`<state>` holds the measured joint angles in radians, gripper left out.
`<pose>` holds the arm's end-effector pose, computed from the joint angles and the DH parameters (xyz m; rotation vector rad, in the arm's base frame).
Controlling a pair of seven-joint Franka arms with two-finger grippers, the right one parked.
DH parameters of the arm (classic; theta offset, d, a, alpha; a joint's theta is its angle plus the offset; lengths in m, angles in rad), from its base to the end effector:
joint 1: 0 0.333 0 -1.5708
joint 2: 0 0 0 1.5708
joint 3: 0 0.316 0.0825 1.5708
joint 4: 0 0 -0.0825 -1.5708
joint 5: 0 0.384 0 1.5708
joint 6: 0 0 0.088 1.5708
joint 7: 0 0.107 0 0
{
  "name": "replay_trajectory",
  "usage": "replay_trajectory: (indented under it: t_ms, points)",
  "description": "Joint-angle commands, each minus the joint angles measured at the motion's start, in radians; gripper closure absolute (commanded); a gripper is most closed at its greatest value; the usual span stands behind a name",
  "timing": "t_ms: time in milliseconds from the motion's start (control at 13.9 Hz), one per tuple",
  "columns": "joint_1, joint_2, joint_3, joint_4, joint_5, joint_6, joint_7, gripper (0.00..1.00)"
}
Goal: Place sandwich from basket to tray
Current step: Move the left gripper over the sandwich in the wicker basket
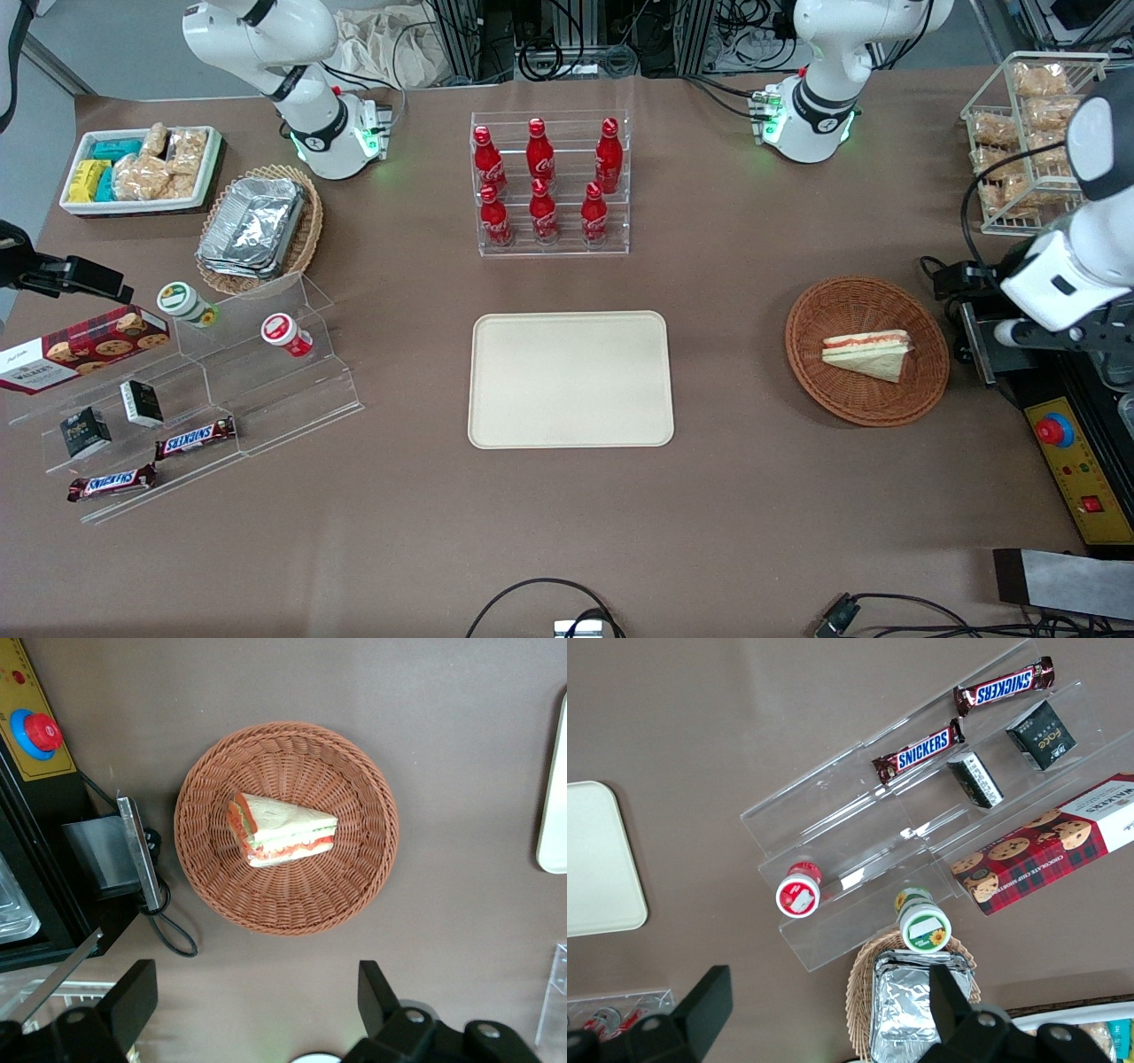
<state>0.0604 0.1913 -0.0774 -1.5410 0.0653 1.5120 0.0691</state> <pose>0.5959 0.0008 0.5240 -3.0749 0.1380 0.3414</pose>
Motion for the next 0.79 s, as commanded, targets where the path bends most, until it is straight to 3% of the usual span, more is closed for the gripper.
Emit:
replay_trajectory:
  t_ms: [0,289,505,722]
  points:
    - [-0.024,0.094,0.011,0.125,0.027,-0.064,-0.008,0.0]
    - [-0.023,0.149,0.011,0.161,0.027,-0.064,-0.015,0.0]
    - [-0.01,0.132,0.018,0.072,0.01,0.023,-0.353,0.0]
    - [-0.013,0.07,0.073,-0.11,-0.016,0.196,-0.564,0.0]
